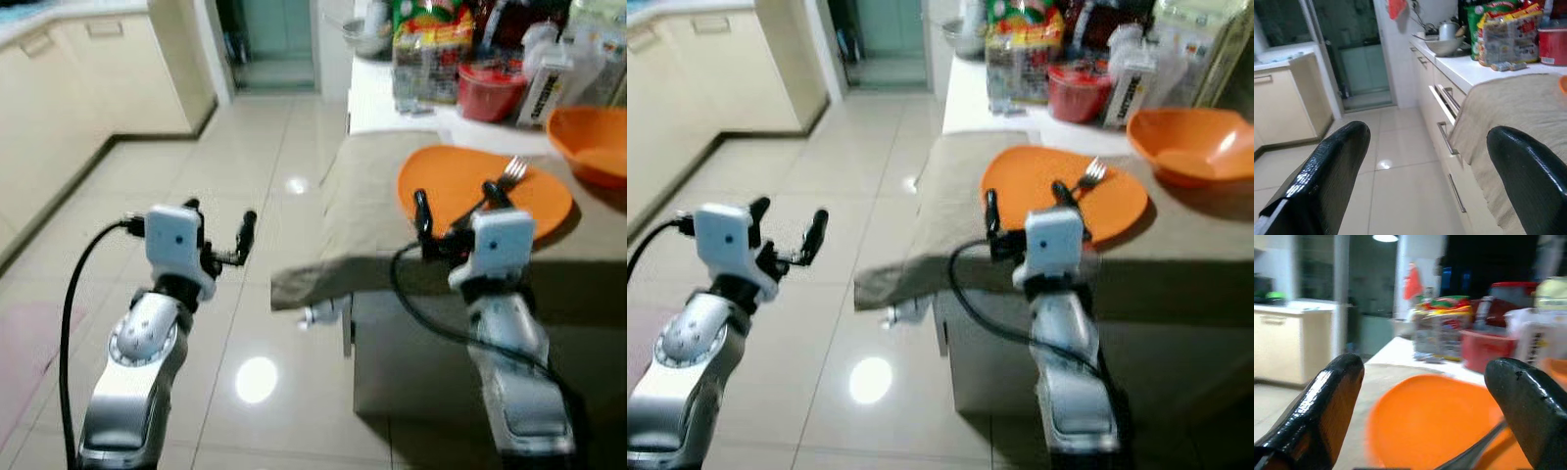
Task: Setting the table
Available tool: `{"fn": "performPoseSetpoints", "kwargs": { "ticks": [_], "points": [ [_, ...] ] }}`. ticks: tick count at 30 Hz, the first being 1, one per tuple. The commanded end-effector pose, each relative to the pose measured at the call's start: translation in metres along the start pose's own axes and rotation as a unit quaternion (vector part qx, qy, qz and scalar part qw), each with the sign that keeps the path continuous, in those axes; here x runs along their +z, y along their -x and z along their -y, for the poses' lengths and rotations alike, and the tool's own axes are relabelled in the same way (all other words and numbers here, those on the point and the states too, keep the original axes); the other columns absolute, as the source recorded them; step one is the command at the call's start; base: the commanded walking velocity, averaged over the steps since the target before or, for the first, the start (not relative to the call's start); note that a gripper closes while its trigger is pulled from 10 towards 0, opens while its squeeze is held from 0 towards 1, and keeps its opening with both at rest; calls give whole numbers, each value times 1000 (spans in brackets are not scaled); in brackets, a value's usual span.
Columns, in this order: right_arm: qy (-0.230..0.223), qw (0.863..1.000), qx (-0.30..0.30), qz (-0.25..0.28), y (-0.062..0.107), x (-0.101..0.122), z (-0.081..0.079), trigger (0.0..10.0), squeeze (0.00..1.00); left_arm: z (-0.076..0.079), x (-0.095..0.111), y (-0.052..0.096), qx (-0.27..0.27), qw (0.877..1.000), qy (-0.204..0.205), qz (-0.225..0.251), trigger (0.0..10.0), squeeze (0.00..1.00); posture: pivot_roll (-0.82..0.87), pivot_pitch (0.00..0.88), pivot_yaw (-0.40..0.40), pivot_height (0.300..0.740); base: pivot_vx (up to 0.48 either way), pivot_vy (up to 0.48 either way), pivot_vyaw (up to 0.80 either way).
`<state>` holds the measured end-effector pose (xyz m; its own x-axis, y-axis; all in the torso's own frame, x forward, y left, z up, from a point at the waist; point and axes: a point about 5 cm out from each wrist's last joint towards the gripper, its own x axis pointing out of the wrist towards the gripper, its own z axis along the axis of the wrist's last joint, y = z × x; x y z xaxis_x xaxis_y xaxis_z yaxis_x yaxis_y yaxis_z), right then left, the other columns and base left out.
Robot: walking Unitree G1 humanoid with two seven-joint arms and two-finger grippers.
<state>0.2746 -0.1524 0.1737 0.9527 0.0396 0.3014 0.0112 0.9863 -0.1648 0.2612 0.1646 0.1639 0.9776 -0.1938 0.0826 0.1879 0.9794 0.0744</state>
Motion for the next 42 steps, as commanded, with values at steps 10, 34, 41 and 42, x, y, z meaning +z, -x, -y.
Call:
{"fn": "performPoseSetpoints", "kwargs": {
  "ticks": [10,34,41,42],
  "points": [
    [-56,990,-118,-44,-43,-9,21,10000,0,-11,6,-12,-17,1000,-16,-5,10000,0,-148,0,150,740,0,0,0],
    [-77,962,-216,-150,-89,-22,14,10000,0,-14,14,-21,-56,998,-42,-8,10000,0,-138,0,151,740,0,0,0],
    [-75,948,-238,-199,-92,-32,13,10000,0,-14,14,-22,-63,997,-47,-11,10000,0,-137,0,144,740,0,0,0],
    [-75,948,-238,-199,-92,-32,13,10000,0,-14,14,-22,-63,997,-47,-11,10000,0,-137,0,144,740,0,0,0]
  ]
}}
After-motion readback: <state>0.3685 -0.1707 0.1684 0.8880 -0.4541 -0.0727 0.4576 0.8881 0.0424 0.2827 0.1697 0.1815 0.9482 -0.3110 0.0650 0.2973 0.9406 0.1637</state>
